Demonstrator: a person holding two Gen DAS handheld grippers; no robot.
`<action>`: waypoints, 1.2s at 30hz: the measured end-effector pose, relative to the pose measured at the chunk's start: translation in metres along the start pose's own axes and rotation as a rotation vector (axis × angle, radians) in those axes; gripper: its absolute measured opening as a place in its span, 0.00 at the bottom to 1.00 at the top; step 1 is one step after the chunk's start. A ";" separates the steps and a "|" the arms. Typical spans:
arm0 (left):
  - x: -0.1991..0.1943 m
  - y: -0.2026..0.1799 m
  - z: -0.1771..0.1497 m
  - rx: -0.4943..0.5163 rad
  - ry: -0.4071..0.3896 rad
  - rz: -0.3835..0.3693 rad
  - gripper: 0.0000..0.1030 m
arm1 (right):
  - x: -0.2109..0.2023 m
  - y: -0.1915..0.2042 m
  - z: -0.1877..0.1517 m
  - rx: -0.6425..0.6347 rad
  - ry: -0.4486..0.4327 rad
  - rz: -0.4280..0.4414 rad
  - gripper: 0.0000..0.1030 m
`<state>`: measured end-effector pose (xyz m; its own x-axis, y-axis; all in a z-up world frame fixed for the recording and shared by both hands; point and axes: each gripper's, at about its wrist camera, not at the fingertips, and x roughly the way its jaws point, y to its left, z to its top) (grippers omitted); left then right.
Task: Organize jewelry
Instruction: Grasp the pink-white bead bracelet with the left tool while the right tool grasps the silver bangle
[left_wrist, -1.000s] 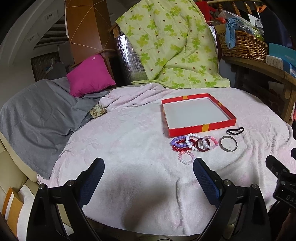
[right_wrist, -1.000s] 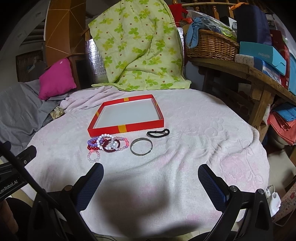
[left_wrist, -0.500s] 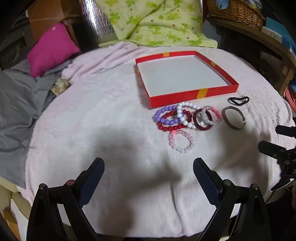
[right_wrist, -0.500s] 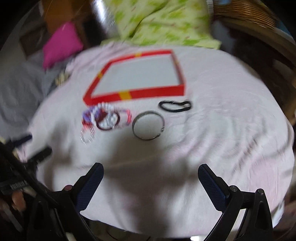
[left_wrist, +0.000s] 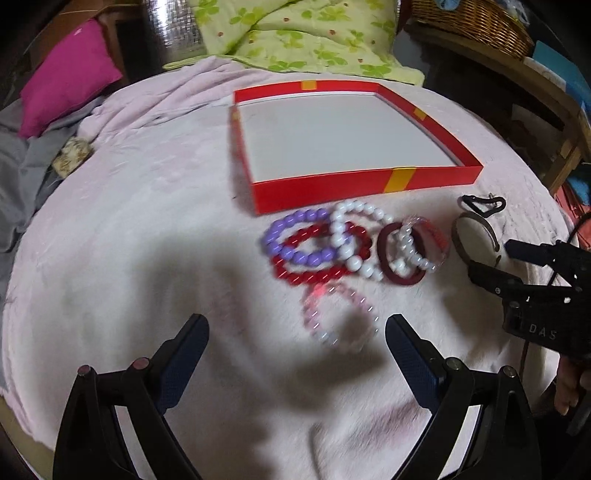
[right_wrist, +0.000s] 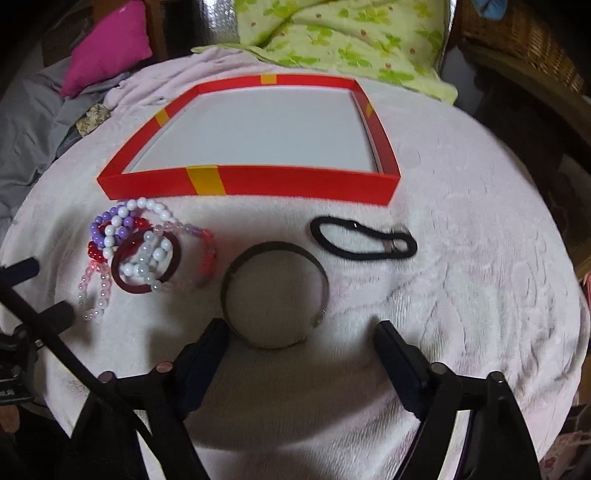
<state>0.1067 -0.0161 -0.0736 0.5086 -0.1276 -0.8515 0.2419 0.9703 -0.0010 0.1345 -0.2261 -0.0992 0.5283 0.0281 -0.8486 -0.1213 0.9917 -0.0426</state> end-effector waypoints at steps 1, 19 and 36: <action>0.002 0.000 0.000 0.004 0.006 0.000 0.92 | 0.000 0.000 0.000 0.000 -0.008 -0.001 0.62; 0.006 -0.002 -0.005 0.047 -0.044 -0.123 0.08 | -0.019 -0.042 -0.012 0.120 -0.022 0.085 0.96; -0.021 0.029 -0.005 -0.021 -0.137 -0.090 0.08 | -0.011 -0.021 0.004 0.087 -0.047 0.030 0.59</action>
<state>0.0991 0.0154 -0.0580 0.5944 -0.2394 -0.7677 0.2747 0.9577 -0.0859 0.1345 -0.2466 -0.0875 0.5645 0.0621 -0.8231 -0.0654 0.9974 0.0304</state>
